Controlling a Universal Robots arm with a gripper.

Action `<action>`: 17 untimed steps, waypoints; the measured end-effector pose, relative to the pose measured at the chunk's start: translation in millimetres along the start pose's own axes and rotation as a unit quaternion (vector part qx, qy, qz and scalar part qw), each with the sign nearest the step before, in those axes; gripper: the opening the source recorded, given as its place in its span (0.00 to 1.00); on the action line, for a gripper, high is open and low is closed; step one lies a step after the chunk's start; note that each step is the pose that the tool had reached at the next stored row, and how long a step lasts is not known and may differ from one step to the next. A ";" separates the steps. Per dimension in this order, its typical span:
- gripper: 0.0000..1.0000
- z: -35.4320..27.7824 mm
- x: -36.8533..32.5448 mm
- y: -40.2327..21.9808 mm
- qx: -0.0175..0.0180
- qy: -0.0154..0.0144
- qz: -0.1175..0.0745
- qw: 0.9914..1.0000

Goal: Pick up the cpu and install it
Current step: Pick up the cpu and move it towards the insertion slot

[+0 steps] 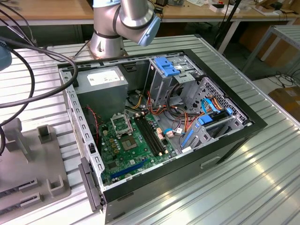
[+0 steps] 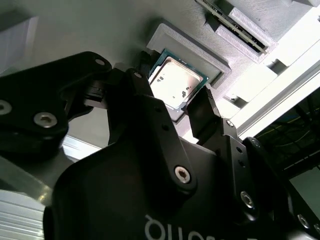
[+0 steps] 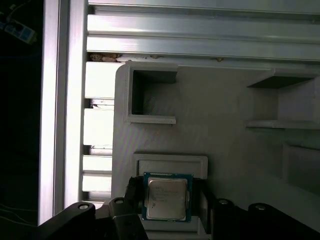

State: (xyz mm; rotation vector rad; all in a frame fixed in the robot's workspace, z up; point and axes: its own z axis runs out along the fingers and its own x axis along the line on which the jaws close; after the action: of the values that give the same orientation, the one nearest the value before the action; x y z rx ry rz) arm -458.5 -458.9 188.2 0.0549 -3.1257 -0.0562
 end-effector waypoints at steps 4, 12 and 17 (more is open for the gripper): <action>0.57 -1.6 0.0 0.1 0.000 0.000 0.000 1.000; 0.57 -2.6 0.0 0.1 0.000 0.000 0.000 1.000; 0.57 -3.2 0.0 0.2 0.000 0.000 0.002 1.000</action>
State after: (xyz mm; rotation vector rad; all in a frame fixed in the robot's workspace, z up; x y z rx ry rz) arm -458.5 -458.8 191.4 0.0493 -3.1259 -0.0564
